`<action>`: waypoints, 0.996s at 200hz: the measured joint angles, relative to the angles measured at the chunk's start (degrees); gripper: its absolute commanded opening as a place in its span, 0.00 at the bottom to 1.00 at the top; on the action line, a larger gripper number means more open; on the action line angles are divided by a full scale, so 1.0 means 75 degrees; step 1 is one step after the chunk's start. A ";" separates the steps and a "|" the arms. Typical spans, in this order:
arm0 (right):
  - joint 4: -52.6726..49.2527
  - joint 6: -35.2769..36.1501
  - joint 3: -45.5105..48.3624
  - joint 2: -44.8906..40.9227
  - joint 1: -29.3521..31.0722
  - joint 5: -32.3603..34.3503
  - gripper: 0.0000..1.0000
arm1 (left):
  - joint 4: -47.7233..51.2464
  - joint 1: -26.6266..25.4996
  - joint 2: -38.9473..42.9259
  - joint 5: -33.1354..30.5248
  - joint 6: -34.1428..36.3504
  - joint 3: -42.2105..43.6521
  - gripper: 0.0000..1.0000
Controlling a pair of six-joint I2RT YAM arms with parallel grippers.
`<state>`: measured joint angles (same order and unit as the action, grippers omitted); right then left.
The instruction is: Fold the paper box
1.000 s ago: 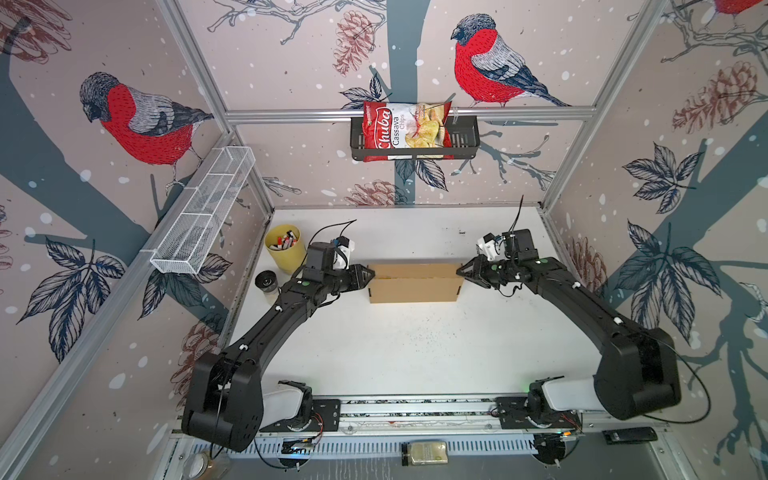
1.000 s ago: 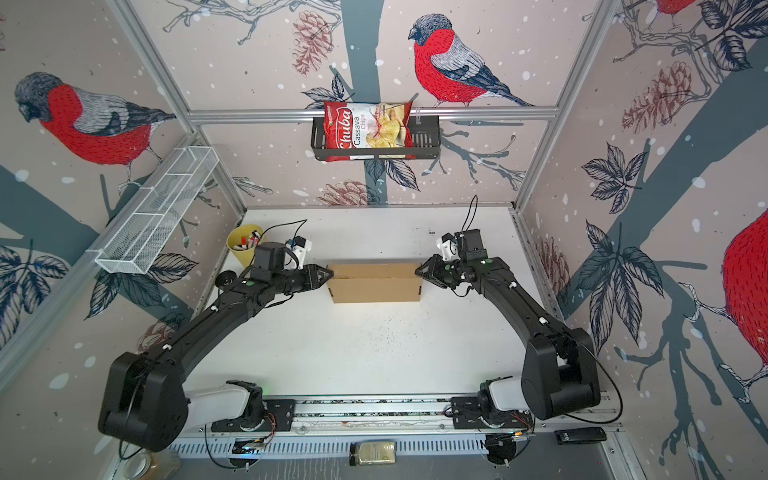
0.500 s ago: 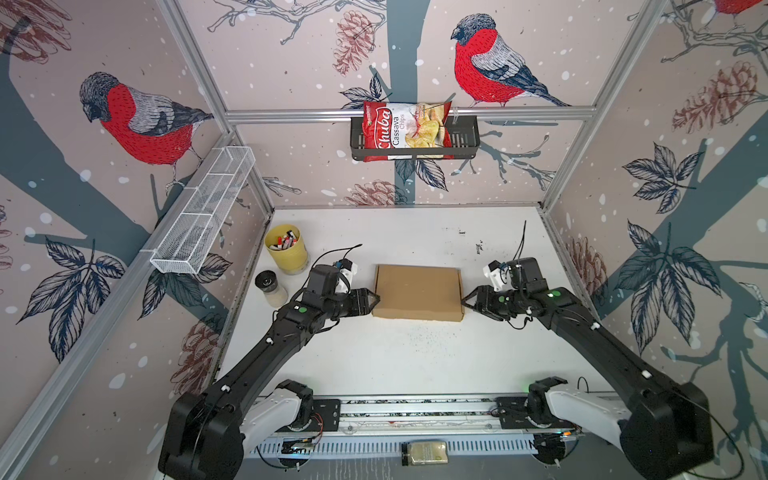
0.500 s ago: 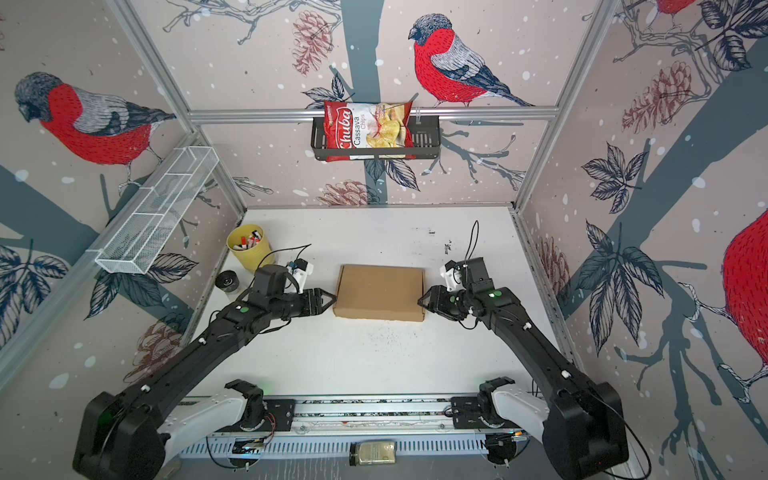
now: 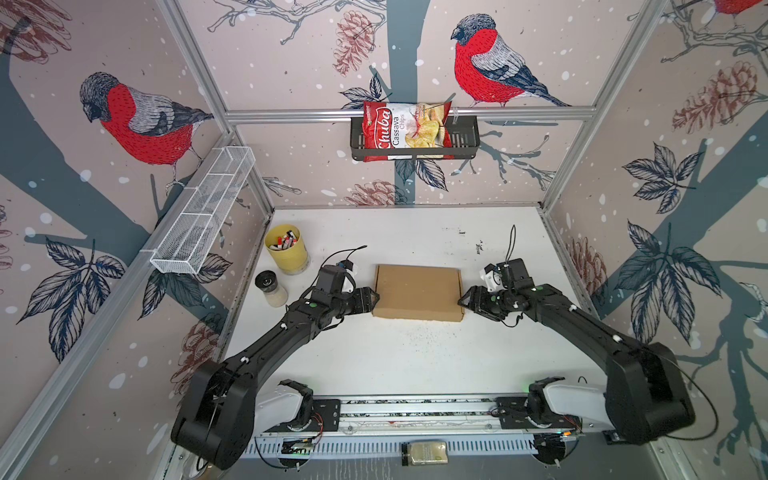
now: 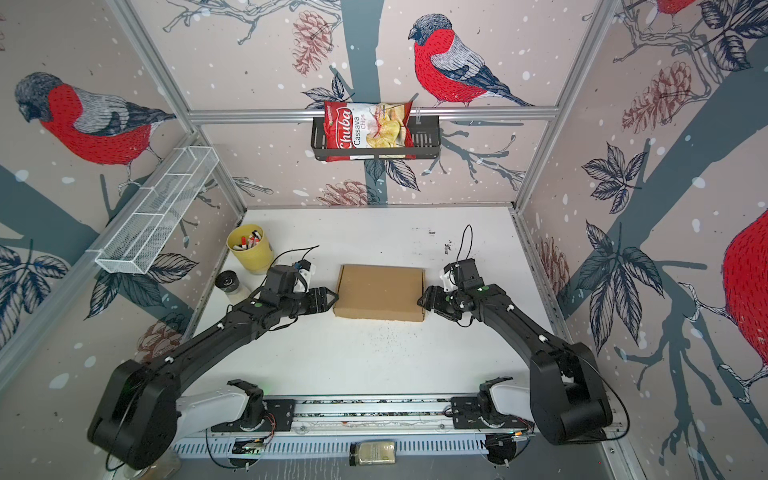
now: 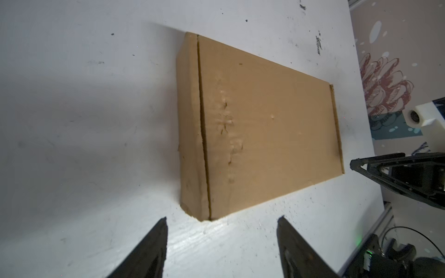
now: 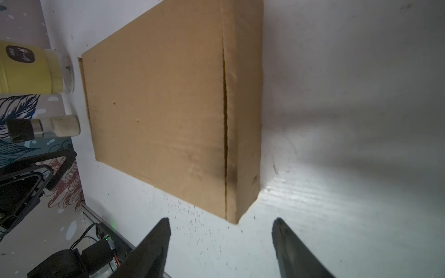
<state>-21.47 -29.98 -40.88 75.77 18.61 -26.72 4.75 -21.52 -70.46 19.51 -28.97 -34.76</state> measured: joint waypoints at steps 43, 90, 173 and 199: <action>0.0816 0.0003 -0.0391 0.1364 0.0044 0.0009 0.67 | -0.1501 0.0000 -0.1393 0.0067 -0.0338 0.0023 0.70; 0.1373 -0.0023 -0.1378 0.2544 0.0256 -0.0067 0.65 | -0.2276 -0.0003 -0.2492 0.0341 -0.0495 -0.0443 0.69; 0.1201 0.0242 -0.2646 0.3223 -0.0321 -0.0219 0.72 | -0.1894 0.0061 -0.2626 -0.0029 -0.0329 -0.1355 0.73; 0.1244 0.0583 -0.2404 0.2241 -0.0921 0.0052 0.74 | -0.1577 0.0105 -0.1486 -0.0629 -0.0026 -0.1346 0.76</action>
<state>-12.14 -25.61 -58.92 92.58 11.70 -26.33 -7.07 -20.73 -81.60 14.79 -29.17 -44.86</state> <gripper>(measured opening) 0.740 0.750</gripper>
